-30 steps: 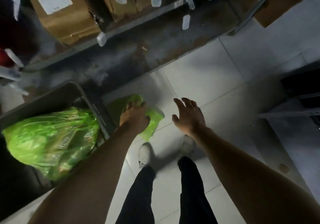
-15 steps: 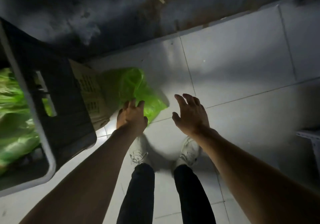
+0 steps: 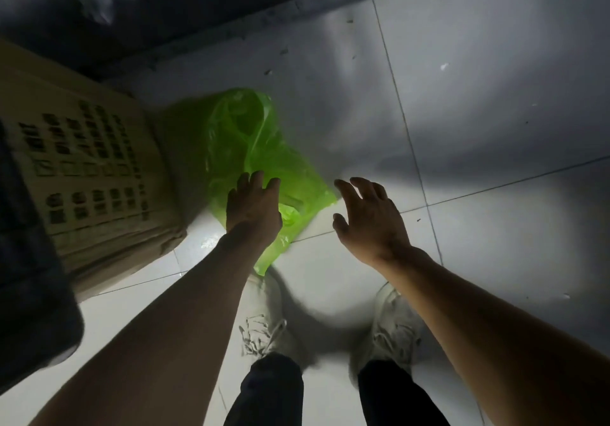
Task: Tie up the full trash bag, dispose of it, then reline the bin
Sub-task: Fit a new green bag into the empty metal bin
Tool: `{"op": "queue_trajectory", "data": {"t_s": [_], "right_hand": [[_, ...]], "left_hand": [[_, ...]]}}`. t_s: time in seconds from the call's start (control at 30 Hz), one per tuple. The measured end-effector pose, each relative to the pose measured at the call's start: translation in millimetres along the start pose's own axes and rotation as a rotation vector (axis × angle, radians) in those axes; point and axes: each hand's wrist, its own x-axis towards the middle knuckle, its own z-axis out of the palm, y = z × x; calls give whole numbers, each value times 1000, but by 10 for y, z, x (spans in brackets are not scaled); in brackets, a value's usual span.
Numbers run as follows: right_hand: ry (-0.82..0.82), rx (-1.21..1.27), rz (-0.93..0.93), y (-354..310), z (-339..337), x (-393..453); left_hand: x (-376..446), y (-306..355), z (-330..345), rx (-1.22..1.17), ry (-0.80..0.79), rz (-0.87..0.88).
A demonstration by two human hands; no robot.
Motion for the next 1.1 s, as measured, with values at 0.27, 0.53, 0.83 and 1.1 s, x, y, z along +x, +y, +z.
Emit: {"op": "queue_trajectory", "data": {"t_s": [0.27,0.53,0.83,1.1], "right_hand": [[22,24,0,137,377,161],[-10,6,36,-74,-356,-359],[59,72,52,-620,-2102,-1410],[210,100,11,-1070,-3717,-2526]], "left_hand": [[217,-1,368,15,101,-12],[-285,123,-454,-72,138,34],[-1420,503,-2465,-188,193,89],[-2779,731,-4152,-232,286,104]]}}
